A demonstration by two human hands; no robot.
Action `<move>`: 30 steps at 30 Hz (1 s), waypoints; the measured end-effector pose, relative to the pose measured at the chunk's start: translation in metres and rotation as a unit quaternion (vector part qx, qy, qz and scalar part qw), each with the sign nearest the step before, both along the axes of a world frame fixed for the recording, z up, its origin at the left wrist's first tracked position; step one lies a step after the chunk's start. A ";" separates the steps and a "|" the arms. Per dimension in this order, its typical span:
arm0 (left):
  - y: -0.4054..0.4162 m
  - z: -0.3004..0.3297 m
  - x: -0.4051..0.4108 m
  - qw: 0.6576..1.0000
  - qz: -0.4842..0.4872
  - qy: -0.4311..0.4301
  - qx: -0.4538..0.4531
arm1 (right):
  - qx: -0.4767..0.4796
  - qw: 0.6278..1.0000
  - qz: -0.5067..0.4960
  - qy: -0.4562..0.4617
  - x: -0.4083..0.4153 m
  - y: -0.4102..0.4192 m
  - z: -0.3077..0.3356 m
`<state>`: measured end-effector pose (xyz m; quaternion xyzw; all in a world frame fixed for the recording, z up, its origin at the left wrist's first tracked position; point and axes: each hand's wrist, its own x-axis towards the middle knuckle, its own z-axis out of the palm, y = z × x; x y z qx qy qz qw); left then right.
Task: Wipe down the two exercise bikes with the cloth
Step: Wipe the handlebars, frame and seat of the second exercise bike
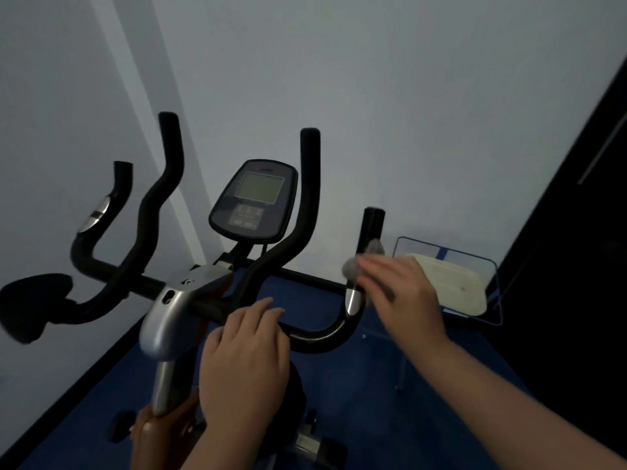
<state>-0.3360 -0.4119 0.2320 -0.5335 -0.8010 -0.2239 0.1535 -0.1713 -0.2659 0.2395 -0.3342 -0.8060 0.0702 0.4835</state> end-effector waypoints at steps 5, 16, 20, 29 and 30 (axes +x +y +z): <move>-0.002 0.000 0.001 1.000 0.011 -0.008 -0.005 | -0.058 0.996 -0.042 0.049 -0.016 0.021 0.022; 0.023 0.010 0.018 0.989 -0.026 -0.113 0.087 | -0.006 0.999 0.012 0.035 -0.008 0.046 0.035; 0.022 0.007 0.016 0.973 0.018 -0.187 0.137 | -0.091 0.983 0.001 0.157 -0.016 0.024 0.004; 0.023 0.001 0.020 0.967 0.023 -0.171 0.189 | -0.084 0.972 0.044 0.217 -0.017 0.066 0.038; 0.022 0.001 0.020 0.966 0.027 -0.176 0.188 | -0.097 0.968 0.039 0.230 -0.020 0.065 0.040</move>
